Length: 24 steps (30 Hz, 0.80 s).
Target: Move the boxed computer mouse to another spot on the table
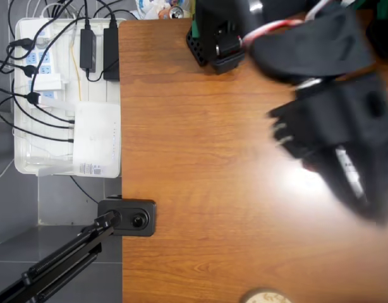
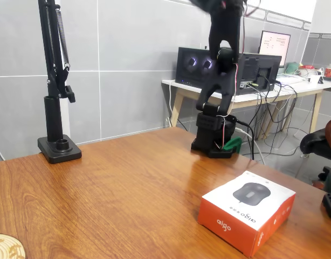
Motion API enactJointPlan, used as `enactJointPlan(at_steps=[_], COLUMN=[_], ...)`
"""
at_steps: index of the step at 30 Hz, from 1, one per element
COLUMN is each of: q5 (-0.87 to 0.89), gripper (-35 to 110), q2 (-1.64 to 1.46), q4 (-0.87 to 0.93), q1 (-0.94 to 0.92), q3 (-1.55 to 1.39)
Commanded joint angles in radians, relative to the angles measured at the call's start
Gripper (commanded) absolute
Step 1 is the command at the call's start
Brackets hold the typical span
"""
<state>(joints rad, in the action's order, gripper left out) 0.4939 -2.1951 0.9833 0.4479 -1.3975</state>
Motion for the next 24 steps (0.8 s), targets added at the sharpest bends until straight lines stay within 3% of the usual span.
enactJointPlan(at_steps=[1,10,17,19,22,24], q5=[-0.046,-0.141,-0.192,-0.153,-0.086,-0.091], gripper=[0,4,17,37,82,99], q2=[-0.048,0.291,0.377,0.408,0.491,0.512], q4=[0.097,0.190,0.216,0.210,0.198,0.166], q1=[0.114,0.439,0.532,0.549,0.592,0.618], q3=[-0.094,0.051,0.011,0.005,-0.002,-0.049])
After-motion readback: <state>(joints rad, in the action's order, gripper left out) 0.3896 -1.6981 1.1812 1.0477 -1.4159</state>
